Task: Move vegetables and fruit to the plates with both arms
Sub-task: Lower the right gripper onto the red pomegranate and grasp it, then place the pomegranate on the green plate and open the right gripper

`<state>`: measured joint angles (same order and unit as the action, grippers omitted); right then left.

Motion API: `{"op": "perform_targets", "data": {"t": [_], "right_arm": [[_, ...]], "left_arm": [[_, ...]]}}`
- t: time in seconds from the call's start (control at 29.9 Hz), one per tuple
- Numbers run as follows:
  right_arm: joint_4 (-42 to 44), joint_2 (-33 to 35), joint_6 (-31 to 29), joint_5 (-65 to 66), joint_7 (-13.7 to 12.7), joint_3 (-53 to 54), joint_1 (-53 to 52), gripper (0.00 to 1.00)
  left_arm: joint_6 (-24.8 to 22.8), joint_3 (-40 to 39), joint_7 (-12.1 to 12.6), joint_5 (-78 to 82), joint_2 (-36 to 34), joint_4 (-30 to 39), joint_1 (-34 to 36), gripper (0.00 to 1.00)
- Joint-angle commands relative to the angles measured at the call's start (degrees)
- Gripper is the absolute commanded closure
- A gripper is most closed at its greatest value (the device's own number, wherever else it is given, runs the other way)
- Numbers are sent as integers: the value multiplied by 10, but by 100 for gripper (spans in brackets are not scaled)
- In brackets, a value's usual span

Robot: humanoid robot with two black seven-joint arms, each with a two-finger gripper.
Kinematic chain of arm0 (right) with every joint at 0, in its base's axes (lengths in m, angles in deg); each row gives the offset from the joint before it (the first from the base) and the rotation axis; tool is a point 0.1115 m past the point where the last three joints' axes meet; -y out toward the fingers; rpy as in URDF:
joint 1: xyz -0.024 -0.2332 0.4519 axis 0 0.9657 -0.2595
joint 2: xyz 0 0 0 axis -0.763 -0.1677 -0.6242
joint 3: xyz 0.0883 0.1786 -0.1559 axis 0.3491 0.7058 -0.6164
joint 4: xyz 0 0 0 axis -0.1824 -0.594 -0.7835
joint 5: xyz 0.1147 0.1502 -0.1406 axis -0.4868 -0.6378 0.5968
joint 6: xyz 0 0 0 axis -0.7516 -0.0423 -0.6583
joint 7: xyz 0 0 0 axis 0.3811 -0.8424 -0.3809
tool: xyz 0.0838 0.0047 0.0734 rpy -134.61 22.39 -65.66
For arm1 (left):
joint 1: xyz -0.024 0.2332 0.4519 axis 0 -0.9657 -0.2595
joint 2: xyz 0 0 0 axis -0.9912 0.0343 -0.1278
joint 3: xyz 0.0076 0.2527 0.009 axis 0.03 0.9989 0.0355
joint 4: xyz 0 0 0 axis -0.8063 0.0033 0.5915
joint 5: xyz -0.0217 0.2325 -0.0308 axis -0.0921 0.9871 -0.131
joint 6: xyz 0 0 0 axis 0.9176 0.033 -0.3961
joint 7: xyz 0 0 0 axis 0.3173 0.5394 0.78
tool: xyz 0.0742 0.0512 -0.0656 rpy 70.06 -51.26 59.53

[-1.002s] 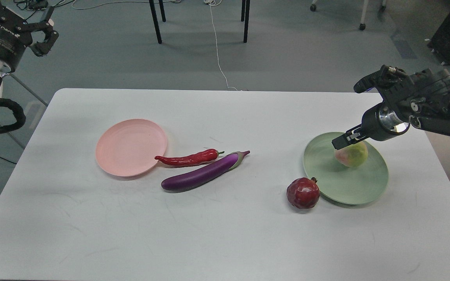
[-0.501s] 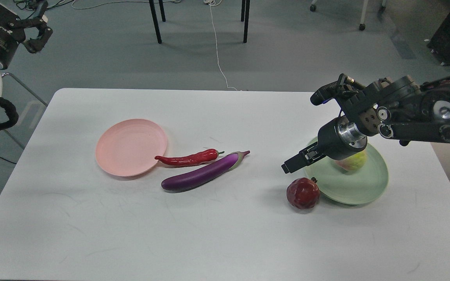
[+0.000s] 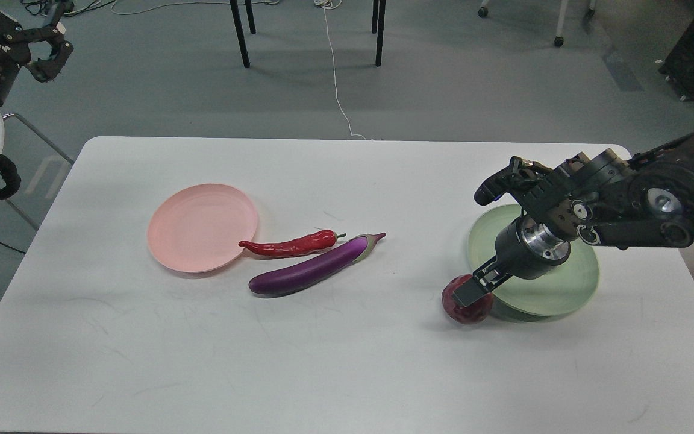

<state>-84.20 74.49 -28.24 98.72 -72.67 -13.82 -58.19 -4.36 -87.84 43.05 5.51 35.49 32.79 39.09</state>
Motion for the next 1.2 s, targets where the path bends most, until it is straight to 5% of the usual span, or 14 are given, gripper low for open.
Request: {"op": "perform_targets", "data": {"t": [0.0,0.43,0.7,1.17], "right_arm": [[8,-18,2,-1,1,0,10,17],[44,-38,3,-2,4,1,31,25],[29,-36,-2,-5,5,1,-3,57],[3,81,-1,47,3,-6,-43,56]], "left_arm": [[0,0,0,0,0,0,0,2],[0,0,0,1,-4,0,-3,2],[0,0,0,1,-4,0,-3,2],[0,0,-1,0,-10,0,-2,2]]}}
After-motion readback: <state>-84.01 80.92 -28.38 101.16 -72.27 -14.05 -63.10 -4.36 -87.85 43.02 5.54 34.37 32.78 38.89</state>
